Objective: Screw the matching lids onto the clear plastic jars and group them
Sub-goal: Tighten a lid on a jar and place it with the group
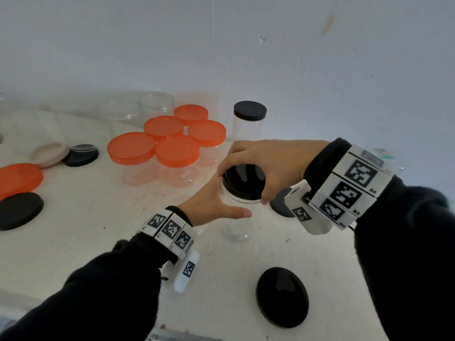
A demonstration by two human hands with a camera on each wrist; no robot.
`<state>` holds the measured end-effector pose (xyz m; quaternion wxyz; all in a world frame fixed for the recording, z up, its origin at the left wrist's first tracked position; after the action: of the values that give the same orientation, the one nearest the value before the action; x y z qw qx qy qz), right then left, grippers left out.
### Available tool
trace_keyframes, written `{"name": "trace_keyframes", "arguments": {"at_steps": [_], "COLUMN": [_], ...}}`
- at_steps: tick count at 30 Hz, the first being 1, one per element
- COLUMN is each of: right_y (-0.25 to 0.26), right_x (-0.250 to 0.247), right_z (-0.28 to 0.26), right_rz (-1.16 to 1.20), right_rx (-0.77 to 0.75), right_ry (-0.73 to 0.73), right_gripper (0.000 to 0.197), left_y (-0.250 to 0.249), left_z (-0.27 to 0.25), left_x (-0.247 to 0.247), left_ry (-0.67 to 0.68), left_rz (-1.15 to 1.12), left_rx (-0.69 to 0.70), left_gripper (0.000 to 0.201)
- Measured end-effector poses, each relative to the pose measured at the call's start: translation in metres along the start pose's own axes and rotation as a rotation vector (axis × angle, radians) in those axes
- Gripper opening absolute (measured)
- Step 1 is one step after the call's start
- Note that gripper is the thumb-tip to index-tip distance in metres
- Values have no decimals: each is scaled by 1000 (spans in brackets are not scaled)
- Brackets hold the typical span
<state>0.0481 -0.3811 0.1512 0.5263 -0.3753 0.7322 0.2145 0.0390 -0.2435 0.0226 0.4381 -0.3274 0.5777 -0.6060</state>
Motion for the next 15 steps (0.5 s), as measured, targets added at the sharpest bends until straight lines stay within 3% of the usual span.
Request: {"name": "trace_keyframes", "arguments": {"at_steps": [10,15], "right_y": [3,8], "right_x": [0,7], "right_z": [6,2], "right_rz": [-43,-16], "right_rx": [121,246], "right_ry": [-74,-180], "right_gripper": [70,64], "left_y": [4,5], "left_z": [0,0], "left_x": [1,3], "left_ry": [-57,-63], "left_rz": [-17,-41], "left_rx": [35,46], "left_gripper": [85,100]}}
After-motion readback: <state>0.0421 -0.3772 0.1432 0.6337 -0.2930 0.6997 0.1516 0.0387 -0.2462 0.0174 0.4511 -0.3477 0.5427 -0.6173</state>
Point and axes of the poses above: each hand's wrist, its own z-axis towards the middle knuckle, its own x-axis out of the palm, y = z × x, the point moved 1 cm from there along z, towards the middle knuckle, and after that the axes turned 15 degrees about -z, right-handed, at the moved point
